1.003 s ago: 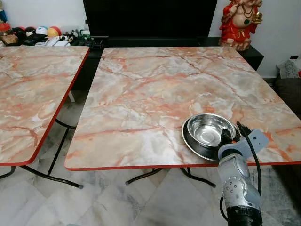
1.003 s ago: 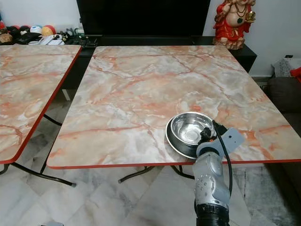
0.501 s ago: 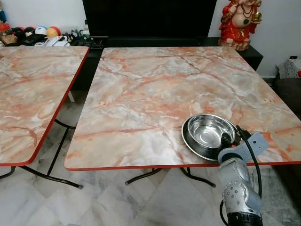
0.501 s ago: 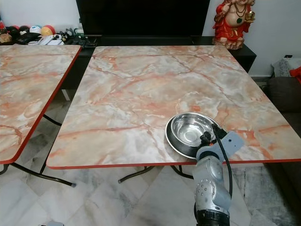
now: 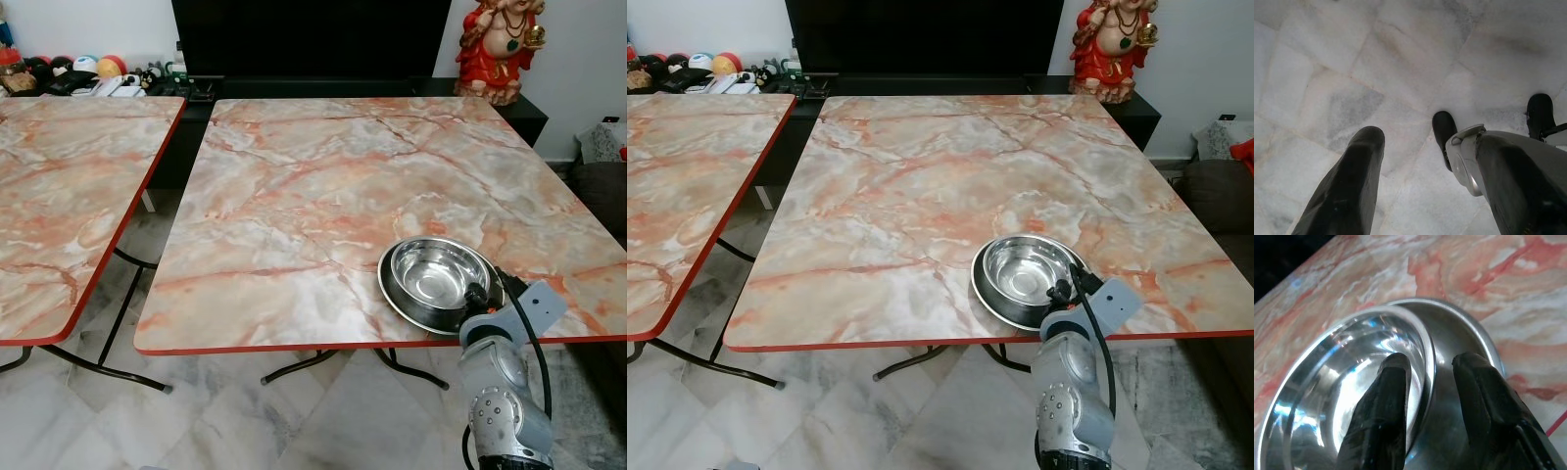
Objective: Setting the table
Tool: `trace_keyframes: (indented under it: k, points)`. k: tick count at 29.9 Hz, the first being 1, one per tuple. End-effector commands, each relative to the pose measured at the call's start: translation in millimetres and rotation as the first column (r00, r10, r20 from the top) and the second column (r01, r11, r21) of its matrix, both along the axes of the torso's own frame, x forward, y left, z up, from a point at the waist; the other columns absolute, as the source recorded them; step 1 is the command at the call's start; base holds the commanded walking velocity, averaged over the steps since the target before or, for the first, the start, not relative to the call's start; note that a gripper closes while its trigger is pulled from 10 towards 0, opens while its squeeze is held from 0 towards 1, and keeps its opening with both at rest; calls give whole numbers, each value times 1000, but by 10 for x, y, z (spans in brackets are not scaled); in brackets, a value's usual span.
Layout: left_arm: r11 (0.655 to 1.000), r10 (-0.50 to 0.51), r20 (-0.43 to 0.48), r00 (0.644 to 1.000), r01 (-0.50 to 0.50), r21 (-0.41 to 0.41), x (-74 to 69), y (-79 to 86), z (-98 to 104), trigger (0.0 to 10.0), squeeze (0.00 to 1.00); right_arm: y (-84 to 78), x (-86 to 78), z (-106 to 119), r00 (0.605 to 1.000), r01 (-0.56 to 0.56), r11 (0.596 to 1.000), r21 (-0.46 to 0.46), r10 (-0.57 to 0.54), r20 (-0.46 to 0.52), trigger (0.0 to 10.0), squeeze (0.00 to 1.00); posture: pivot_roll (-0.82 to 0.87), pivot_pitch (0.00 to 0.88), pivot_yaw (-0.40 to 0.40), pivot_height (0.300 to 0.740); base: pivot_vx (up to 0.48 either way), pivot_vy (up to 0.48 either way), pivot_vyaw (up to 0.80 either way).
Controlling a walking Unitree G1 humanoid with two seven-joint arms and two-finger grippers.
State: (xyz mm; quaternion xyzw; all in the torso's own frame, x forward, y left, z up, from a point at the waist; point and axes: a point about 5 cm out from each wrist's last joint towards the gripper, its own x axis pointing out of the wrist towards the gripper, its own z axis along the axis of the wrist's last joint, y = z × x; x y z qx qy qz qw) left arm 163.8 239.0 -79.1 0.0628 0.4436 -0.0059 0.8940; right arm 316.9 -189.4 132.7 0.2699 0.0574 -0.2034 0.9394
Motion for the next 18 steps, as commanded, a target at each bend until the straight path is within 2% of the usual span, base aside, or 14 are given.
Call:
trace_keyframes:
  k: [1, 6, 11, 18]
  points:
    - [1000, 2, -31, 1000, -2, -1, -93, -4, -43, 10000, 0, 4, -28, 13, 1000, 10, 1000, 0, -10, -3, 10000, 0, -60, 114, -11, 740, 0, 0, 0]
    - [1000, 3, -31, 1000, -3, 0, -94, -1, -43, 10000, 0, -6, -34, 38, 1000, 18, 1000, -14, -18, 8, 10000, 0, -60, 114, -11, 740, 0, 0, 0]
    - [1000, 9, -35, 999, -9, 8, -119, 19, -48, 10000, 0, -66, -30, 341, 987, 40, 981, -189, -10, 158, 10000, 0, -65, 110, -7, 740, 0, 0, 0]
    - [1000, 20, -31, 999, -20, 16, -103, 29, -40, 10000, 0, -64, -11, 442, 980, -12, 950, -313, 73, 184, 10000, 0, -61, 105, -12, 740, 0, 0, 0]
